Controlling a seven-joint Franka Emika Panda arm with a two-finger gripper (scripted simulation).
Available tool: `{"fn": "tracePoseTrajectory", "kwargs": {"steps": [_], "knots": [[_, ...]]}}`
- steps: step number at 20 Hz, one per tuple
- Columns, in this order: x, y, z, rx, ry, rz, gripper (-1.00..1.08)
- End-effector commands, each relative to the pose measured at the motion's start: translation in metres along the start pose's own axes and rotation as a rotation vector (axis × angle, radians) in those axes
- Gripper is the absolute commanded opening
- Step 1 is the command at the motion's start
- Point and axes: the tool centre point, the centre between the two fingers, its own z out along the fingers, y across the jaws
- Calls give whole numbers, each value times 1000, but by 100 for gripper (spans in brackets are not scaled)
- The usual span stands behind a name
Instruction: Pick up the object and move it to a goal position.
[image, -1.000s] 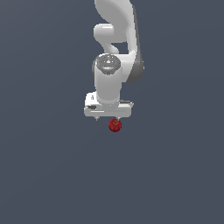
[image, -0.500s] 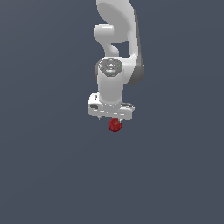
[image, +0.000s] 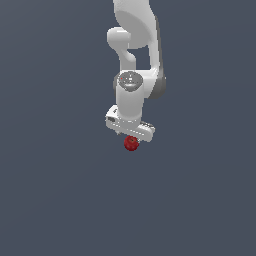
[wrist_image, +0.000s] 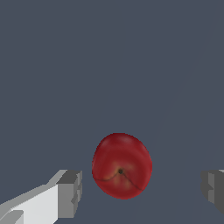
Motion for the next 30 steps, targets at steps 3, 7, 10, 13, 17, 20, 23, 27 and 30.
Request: {"fn": "tracePoseTrajectory", "kwargs": {"steps": [3, 7, 10, 13, 17, 20, 23, 27, 30], "knots": [[-7, -3, 10, 9, 6, 121, 100], [-13, -5, 17, 15, 10, 209, 100], [-16, -5, 21, 18, 13, 261, 100], [-19, -6, 24, 21, 15, 301, 100], [-21, -6, 26, 23, 16, 334, 100], [-21, -6, 27, 24, 17, 344, 100], [-21, -6, 27, 23, 16, 340, 100], [-21, -7, 35, 23, 16, 341, 100], [-22, -6, 48, 23, 17, 343, 100]]}}
